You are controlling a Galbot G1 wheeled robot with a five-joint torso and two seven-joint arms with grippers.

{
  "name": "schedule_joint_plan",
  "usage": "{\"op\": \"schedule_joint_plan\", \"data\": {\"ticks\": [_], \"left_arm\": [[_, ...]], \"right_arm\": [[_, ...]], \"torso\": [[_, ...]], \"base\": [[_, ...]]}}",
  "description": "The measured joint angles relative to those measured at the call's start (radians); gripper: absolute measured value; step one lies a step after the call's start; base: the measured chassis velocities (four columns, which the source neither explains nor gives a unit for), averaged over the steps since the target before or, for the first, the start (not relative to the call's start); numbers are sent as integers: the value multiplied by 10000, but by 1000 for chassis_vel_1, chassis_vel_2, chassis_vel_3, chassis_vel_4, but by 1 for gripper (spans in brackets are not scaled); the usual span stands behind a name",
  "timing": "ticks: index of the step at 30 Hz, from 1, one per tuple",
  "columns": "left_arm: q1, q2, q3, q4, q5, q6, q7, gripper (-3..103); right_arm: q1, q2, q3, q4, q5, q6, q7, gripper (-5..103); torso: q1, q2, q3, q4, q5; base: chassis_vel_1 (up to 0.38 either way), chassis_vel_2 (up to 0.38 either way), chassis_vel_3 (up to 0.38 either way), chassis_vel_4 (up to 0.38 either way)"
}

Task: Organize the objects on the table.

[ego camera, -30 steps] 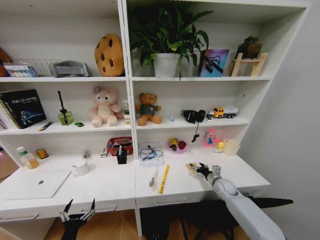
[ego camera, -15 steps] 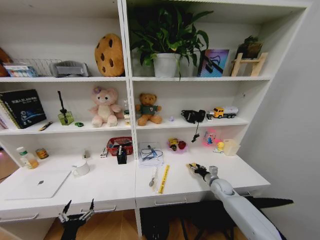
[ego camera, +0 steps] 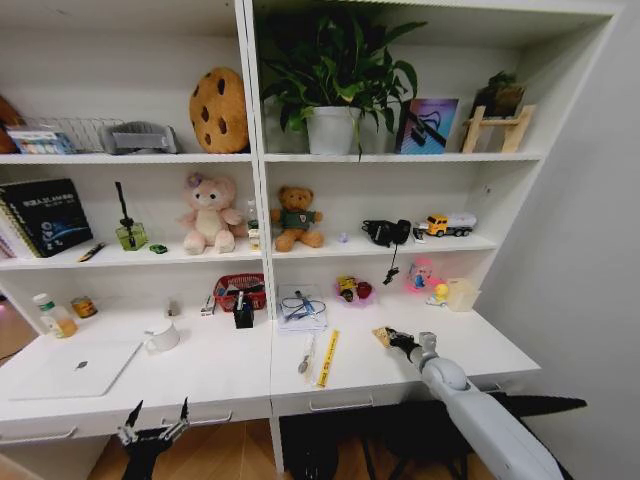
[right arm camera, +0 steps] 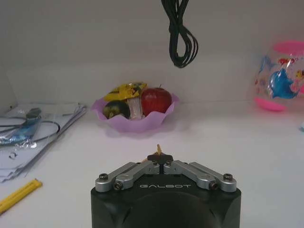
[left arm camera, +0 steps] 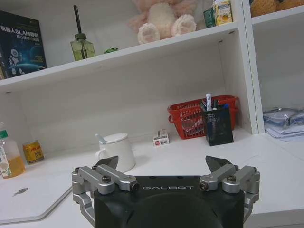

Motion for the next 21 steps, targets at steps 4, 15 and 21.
{"op": "schedule_joint_plan", "data": {"ticks": [4, 15, 21], "left_arm": [[11, -31, 70, 73, 78, -9, 1, 100], [79, -82, 136, 201, 263, -19, 14, 100], [76, -118, 163, 349, 332, -19, 13, 100]], "right_arm": [[651, -80, -11, -76, 402, -59, -109, 0], [3139, 389, -1557, -2384, 700, 52, -648, 0], [4025, 1087, -2174, -3787, 485, 301, -854, 0]], "torso": [[0, 0, 0, 4, 0], [0, 0, 1, 2, -1], [0, 0, 1, 2, -2]], "base": [[0, 0, 0, 0], [0, 0, 0, 0], [0, 0, 0, 0]]}}
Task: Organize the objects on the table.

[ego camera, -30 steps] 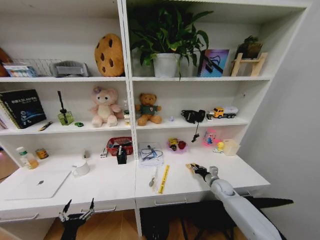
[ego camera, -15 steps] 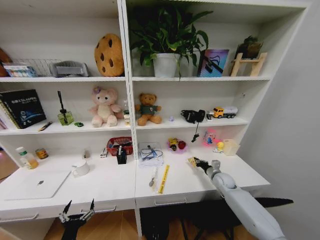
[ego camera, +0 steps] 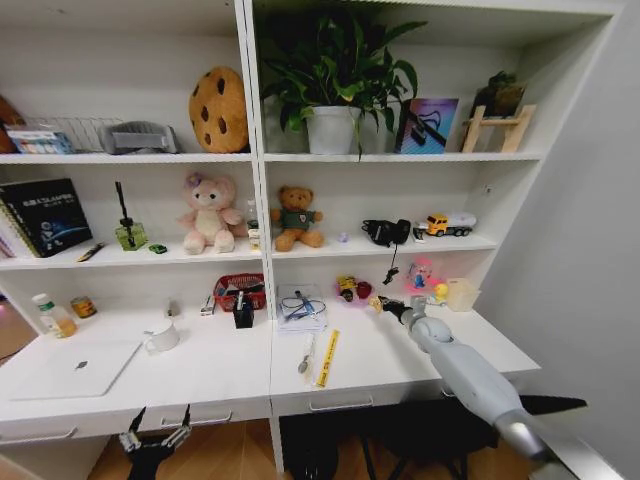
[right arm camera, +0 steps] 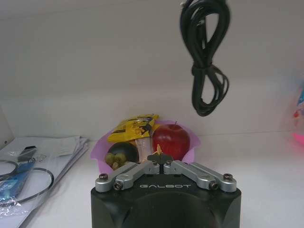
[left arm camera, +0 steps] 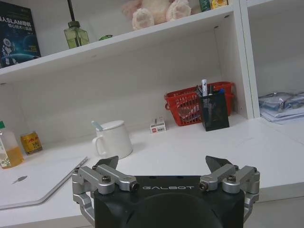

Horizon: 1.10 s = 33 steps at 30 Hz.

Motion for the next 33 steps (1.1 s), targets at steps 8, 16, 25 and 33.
{"op": "schedule_joint_plan", "data": {"ticks": [8, 16, 25, 33], "left_arm": [[-70, 33, 25, 193, -2, -6, 1, 100], [-155, 126, 93, 319, -83, -6, 0, 100], [-296, 294, 131, 383, -278, 35, -12, 100], [-224, 304, 69, 343, -334, 34, -21, 100]], "right_arm": [[913, 832, -383, -1275, -543, 374, -194, 0], [2056, 1712, -404, -2719, -957, 666, -359, 0], [2153, 2052, -179, -3031, -1238, 612, -199, 0], [1888, 2134, 416, -3300, -1717, 590, 14, 0]], "torso": [[0, 0, 0, -4, 2], [0, 0, 0, 5, -1], [0, 0, -1, 0, 0], [-1, 1, 0, 0, 4]], "base": [[0, 0, 0, 0], [0, 0, 0, 0], [0, 0, 0, 0], [0, 0, 0, 0]]}}
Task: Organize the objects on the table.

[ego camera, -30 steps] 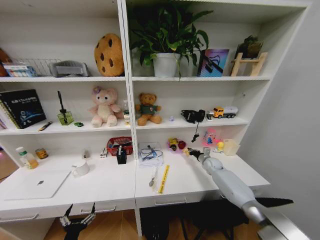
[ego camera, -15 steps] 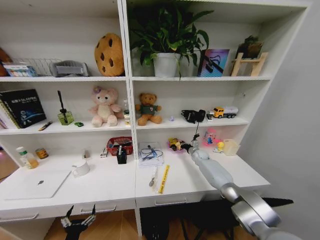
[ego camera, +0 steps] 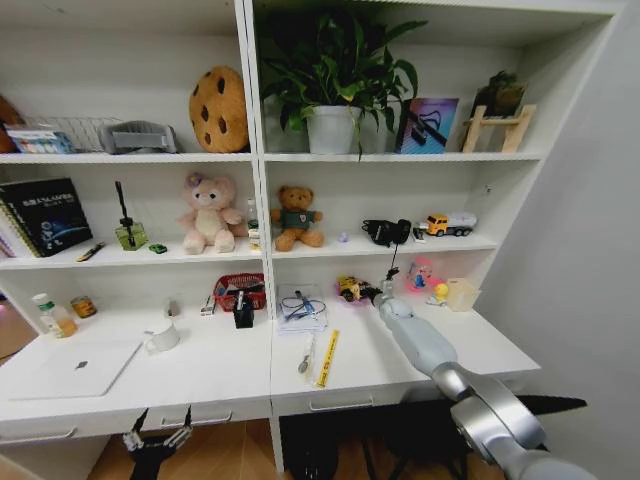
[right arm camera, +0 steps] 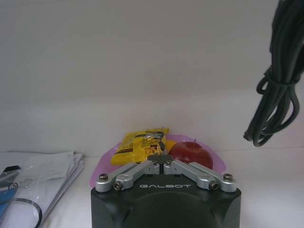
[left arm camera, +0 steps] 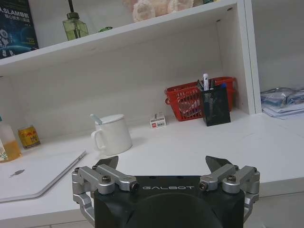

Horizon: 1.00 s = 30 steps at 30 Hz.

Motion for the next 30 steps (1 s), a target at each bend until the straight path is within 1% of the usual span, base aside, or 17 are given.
{"op": "schedule_joint_plan", "data": {"ticks": [8, 10, 11, 12, 15, 16, 17, 18, 19, 21, 22, 23, 24, 26, 27, 29, 30], "left_arm": [[-43, -2, 6, -45, -38, 4, -20, 100], [-27, -21, 6, -65, -38, 5, -21, 100], [-3, -36, -1, -68, -37, 5, -21, 100], [-3, -36, -1, -68, -37, 5, -21, 100], [29, -87, -17, -78, -23, -9, -19, 100], [29, -87, -17, -78, -23, -9, -19, 100], [29, -99, -18, -90, -23, -12, -19, 100], [29, -99, -18, -90, -23, -12, -19, 100], [32, -110, -18, -98, -21, -14, -16, 100], [35, -116, -19, -98, -18, -19, -13, 100], [37, -129, -19, -99, -4, -31, -6, 100], [39, -142, -19, -99, 2, -35, -2, 100], [39, -142, -19, -99, 2, -35, -2, 100], [43, -155, -28, -123, 2, -38, -2, 100], [43, -155, -28, -123, 2, -38, -2, 100], [16, -144, -68, -135, -17, -39, -4, 100], [16, -144, -68, -135, -17, -39, -4, 100]], "right_arm": [[-44, -3, 38, -132, -107, 35, 104, 0], [-53, 12, 54, -136, -149, 33, 130, -3], [-53, 29, 65, -144, -175, 22, 141, 2], [-53, 29, 65, -144, -175, 22, 141, 2], [-33, 116, 135, -180, -241, -29, 140, 19], [-33, 116, 135, -180, -241, -29, 140, 19], [-29, 132, 148, -177, -264, -32, 141, 29], [-29, 132, 148, -177, -264, -32, 141, 29], [-29, 134, 154, -152, -279, -32, 144, 35], [-31, 132, 164, -112, -288, -29, 153, 35], [-64, 106, 184, 7, -303, -6, 174, 45], [-163, 44, 203, 202, -306, 11, 189, 51], [-163, 44, 203, 202, -306, 11, 189, 51], [-532, -233, 228, 818, -308, 14, 195, 61], [-532, -233, 228, 818, -308, 14, 195, 61], [-1155, -711, 354, 1687, -357, 57, 170, 73], [-1155, -711, 354, 1687, -357, 57, 170, 73]], "torso": [[0, -1, 0, -1, -2], [0, 0, 0, 0, -1], [0, -1, 0, 0, -2], [0, -1, 0, 0, -2], [0, -1, 0, 2, -3], [0, -1, 0, 2, -3], [0, 0, 0, 1, -4], [0, 0, 0, 1, -4], [0, 0, 0, 0, -1], [0, 0, 0, 0, -1], [0, -1, 0, 1, -2], [0, 0, 0, 3, -3], [0, 0, 0, 3, -3], [0, 0, 0, 2, -1], [0, 0, 0, 2, -1], [0, 0, 0, 1, 0], [0, 0, 0, 1, 0]], "base": [[0, 0, 0, 0], [0, 0, 0, 0], [0, 0, 0, 0], [0, 0, 0, 0], [0, 0, 0, 0], [0, 0, 0, 0], [0, 0, 0, 0], [0, 0, 0, 0], [0, 0, 0, 0], [0, 0, 0, 0], [0, 0, 0, 0], [0, 0, 0, 0], [0, 0, 0, 0], [0, 0, 0, 0], [0, 0, 0, 0], [0, 0, 0, 0], [0, 0, 0, 0]]}}
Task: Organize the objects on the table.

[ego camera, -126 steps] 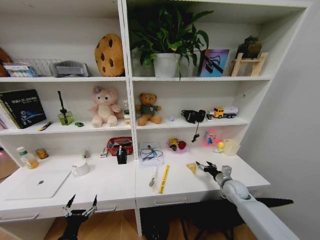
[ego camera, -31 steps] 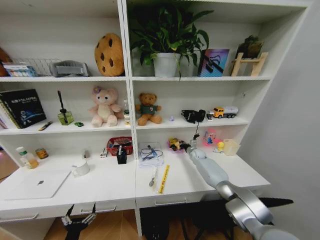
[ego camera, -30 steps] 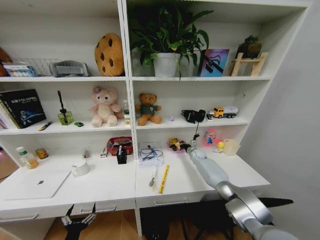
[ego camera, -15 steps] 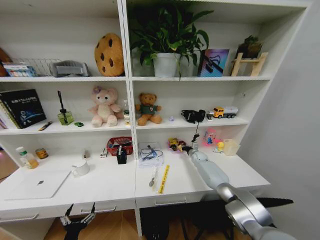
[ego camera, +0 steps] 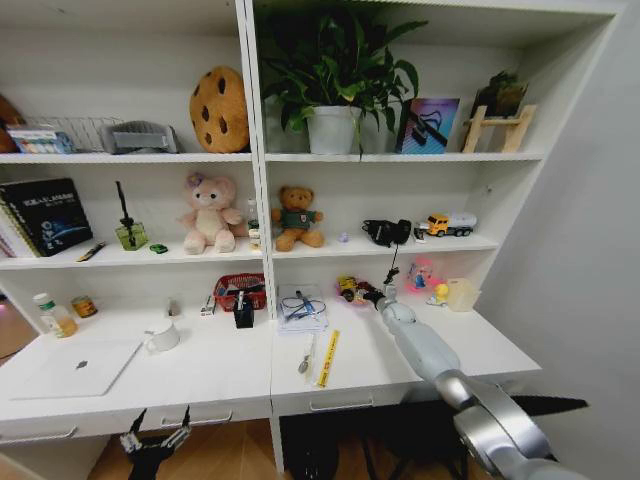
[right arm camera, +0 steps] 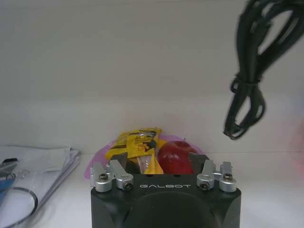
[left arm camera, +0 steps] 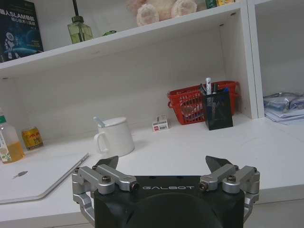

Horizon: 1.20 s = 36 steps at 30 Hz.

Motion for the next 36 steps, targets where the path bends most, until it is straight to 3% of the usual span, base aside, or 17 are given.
{"op": "schedule_joint_plan", "data": {"ticks": [2, 4, 5, 7, 11, 16, 21, 22, 26, 36], "left_arm": [[-25, 20, -14, -7, -29, -1, -8, 100], [-103, 64, -24, -28, -87, -2, -16, 100], [-103, 64, -24, -28, -87, -2, -16, 100], [-204, 73, -14, -46, -135, -2, -17, 100], [-295, 23, 104, -42, -115, -2, -9, 100], [-490, 17, 273, -54, -73, -1, 9, 100], [-537, 109, 241, -99, -115, -2, 3, 100], [-580, 151, 197, -156, -193, -2, -11, 100], [-617, 141, 84, -302, -277, -1, -69, 100], [-662, 111, -122, -668, -477, 16, -231, 100]], "right_arm": [[-391, -348, 127, 551, -55, 0, -87, 78], [-1272, -1206, 364, 1955, 38, -13, -170, 89], [-1272, -1206, 364, 1955, 38, -13, -170, 89], [-2411, -2047, 846, 3967, 212, -197, -133, 97], [-3603, -2512, 1674, 5774, 498, -556, 207, 100], [-5975, -2981, 3420, 8323, 859, -839, 829, 100], [-7140, -3010, 4133, 9429, 908, -702, 1150, 100], [-8030, -2901, 4648, 10178, 900, -573, 1448, 100], [-9114, -2591, 5310, 10900, 533, -325, 1789, 100], [-9937, -2447, 6339, 11265, 70, 297, 1577, 100]], "torso": [[0, 0, 0, -1, 2], [0, 0, 0, -2, 0], [0, 0, 0, -2, 0], [0, 1, -1, -11, -1], [-1, 1, -3, 5, -3], [-1, 2, -2, -4, -3], [-1, 2, -2, -2, -1], [-1, 2, -2, 0, -3], [-2, 1, -1, -5, -2], [1, 1, 0, 0, -3]], "base": [[0, 0, 0, 0], [0, 0, 0, 0], [0, 0, 0, 0], [0, 0, 0, 0], [0, 0, 0, 0], [0, 0, 0, 0], [0, 0, 0, 0], [0, 0, 0, 0], [0, 0, 0, 0], [0, 0, 0, 0]]}}
